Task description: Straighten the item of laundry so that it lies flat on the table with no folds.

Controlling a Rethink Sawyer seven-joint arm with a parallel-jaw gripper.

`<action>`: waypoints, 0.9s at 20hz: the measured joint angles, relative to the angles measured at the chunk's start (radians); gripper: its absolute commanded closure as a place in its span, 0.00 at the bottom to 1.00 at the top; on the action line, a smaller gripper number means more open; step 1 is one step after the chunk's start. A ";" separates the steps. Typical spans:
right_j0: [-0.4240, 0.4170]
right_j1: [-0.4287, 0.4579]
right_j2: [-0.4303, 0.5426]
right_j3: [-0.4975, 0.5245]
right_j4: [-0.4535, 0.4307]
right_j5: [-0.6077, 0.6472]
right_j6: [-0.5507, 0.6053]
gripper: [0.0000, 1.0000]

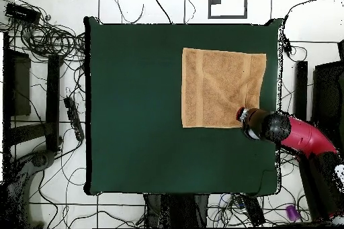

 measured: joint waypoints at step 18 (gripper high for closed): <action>0.022 0.000 -0.023 -0.006 0.013 -0.002 0.000 1.00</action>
